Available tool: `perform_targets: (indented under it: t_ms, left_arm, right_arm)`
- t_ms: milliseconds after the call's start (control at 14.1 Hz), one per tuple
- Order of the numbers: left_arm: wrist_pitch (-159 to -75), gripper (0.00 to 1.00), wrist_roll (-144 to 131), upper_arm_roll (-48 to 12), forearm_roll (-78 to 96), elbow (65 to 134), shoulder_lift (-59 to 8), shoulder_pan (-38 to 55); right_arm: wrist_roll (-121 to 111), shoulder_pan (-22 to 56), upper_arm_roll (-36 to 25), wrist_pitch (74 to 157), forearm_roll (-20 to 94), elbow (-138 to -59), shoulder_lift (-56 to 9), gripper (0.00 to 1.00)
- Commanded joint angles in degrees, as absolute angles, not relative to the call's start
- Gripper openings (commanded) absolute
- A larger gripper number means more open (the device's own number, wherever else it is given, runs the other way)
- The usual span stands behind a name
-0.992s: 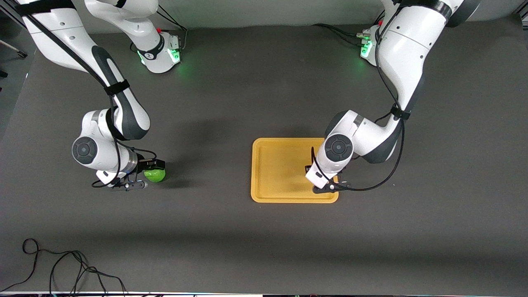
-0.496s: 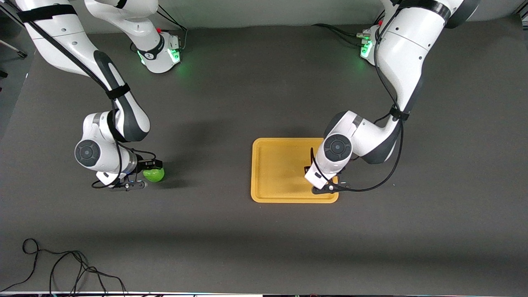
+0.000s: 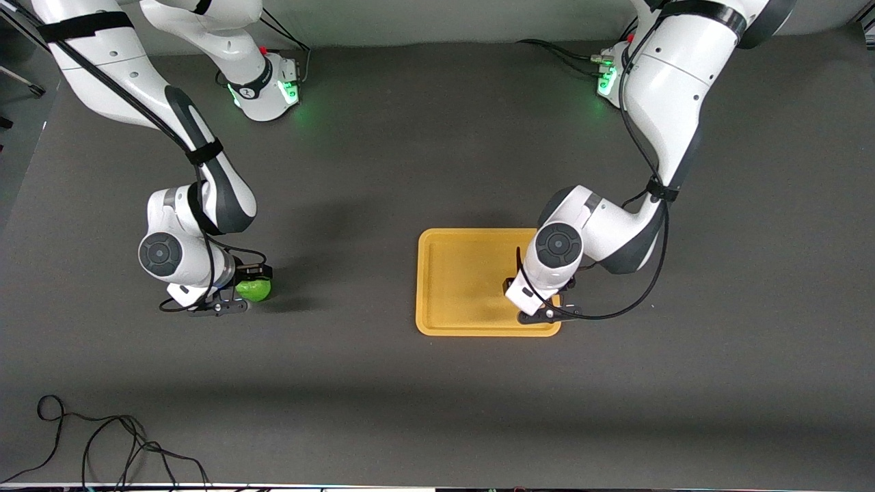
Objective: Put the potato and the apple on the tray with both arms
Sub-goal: 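Release the potato and lift the left gripper while the right gripper lifts the apple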
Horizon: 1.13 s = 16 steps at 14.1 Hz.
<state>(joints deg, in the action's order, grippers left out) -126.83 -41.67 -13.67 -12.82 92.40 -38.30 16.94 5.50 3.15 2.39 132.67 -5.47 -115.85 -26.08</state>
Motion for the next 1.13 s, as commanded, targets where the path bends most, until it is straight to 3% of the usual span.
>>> perform_targets:
  t_ms: [0, 142, 425, 567, 780, 1063]
  left_arm:
    - [-120.87, 1.0, -41.05, -13.62, -13.27, 92.99, -31.4, 14.95]
    - [-117.53, 1.0, -37.02, -13.62, -9.78, 93.25, -26.04, 12.58]
    - [-105.94, 1.0, -22.7, -13.45, 2.79, 93.25, -12.77, 3.1]
    - [-101.19, 1.0, -21.19, -13.1, 2.81, 93.16, -7.85, 0.1]
    - [-96.08, 1.0, -20.31, -13.09, -0.07, 93.16, -2.21, -3.68]
    - [-90.45, 1.0, -6.3, -13.01, -2.29, 93.25, 1.58, -9.38]
  right_arm:
    - [6.86, 3.43, 2.11, 133.95, -3.79, -115.58, -26.72, 0.59]
    - [7.73, 4.21, 2.11, 132.72, -2.46, -115.23, -24.36, 0.46]
    - [11.94, 9.38, 2.72, 121.75, -2.2, -108.48, -20.57, 0.37]
    - [17.38, 14.65, 2.64, 119.1, 1.9, -102.77, -21.79, 0.36]
    - [21.43, 23.17, 2.55, 120.84, 9.74, -94.0, -27.92, 0.36]
    - [36.51, 32.75, 2.55, 121.64, 9.41, -72.66, -44.51, 0.36]
